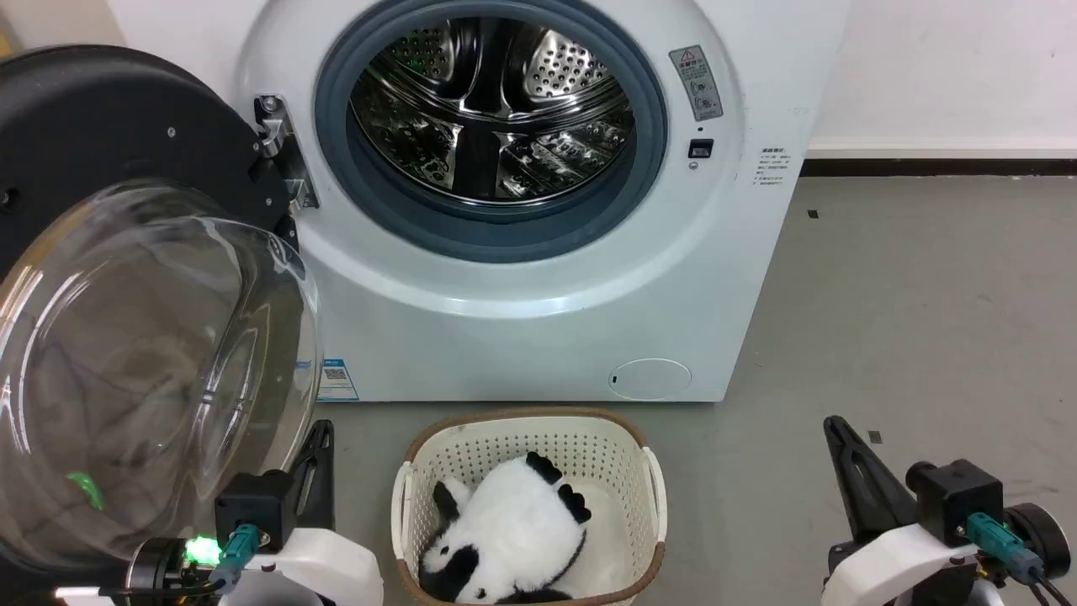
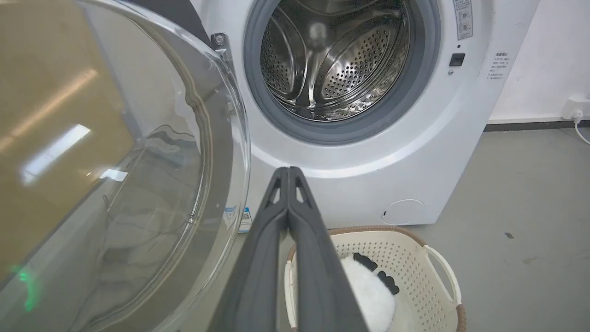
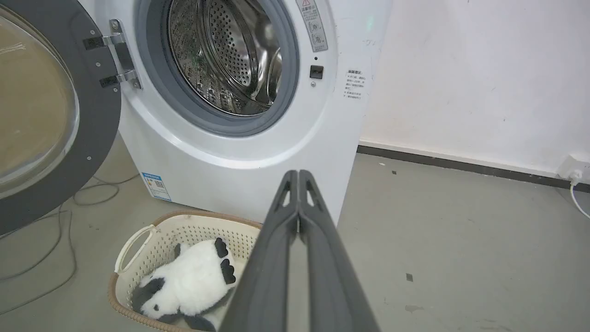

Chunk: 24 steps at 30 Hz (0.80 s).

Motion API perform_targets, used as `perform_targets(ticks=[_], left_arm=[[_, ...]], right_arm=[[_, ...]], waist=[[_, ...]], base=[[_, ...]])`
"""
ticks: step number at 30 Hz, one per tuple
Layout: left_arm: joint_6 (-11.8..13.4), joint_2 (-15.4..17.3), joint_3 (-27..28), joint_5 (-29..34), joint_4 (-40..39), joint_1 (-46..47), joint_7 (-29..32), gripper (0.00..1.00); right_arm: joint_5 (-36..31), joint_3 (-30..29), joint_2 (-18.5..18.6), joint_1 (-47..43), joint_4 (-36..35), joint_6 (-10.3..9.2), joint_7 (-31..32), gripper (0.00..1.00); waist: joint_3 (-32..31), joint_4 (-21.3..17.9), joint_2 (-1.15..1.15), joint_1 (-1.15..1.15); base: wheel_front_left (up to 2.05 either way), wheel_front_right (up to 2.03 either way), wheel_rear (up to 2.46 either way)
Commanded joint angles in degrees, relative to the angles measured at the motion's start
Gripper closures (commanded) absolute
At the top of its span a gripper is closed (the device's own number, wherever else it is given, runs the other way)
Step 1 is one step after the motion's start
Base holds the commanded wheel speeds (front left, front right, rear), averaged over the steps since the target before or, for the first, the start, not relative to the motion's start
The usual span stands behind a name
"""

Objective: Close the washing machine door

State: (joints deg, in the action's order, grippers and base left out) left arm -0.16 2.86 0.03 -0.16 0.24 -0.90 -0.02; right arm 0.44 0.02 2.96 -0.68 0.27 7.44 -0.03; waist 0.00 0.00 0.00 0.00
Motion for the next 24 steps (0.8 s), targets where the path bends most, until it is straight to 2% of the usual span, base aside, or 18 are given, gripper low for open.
perform_targets(ticks=[1, 5, 6, 24], left_arm=[[0.16, 0.01, -0.03, 0.16, -0.24, 0.90, 0.02, 1.00], [0.16, 0.01, -0.03, 0.16, -0.24, 0.90, 0.02, 1.00], [-0.01, 0.00, 0.01, -0.02, 0.01, -0.01, -0.02, 0.00], [0.23, 0.00, -0.53, -1.06, 0.12, -0.31, -1.83, 0.00]], right_arm=[[-0.44, -0.02, -0.08, 0.68, -0.27, 0.05, 0.03, 1.00], [-0.44, -0.02, -0.08, 0.68, -0.27, 0.05, 0.03, 1.00], [0.05, 0.00, 0.00, -0.01, 0.01, 0.00, -0.02, 0.00], [2.34, -0.30, -0.01, -0.12, 0.43, 0.01, -1.83, 0.00]], waist=[[0.00, 0.00, 0.00, 0.00], [0.00, 0.00, 0.00, 0.00], [0.00, 0.00, 0.00, 0.00], [0.05, 0.43, 0.00, 0.00]], base=[[0.00, 0.00, 0.00], [0.00, 0.00, 0.00], [0.00, 0.00, 0.00], [0.00, 0.00, 0.00]])
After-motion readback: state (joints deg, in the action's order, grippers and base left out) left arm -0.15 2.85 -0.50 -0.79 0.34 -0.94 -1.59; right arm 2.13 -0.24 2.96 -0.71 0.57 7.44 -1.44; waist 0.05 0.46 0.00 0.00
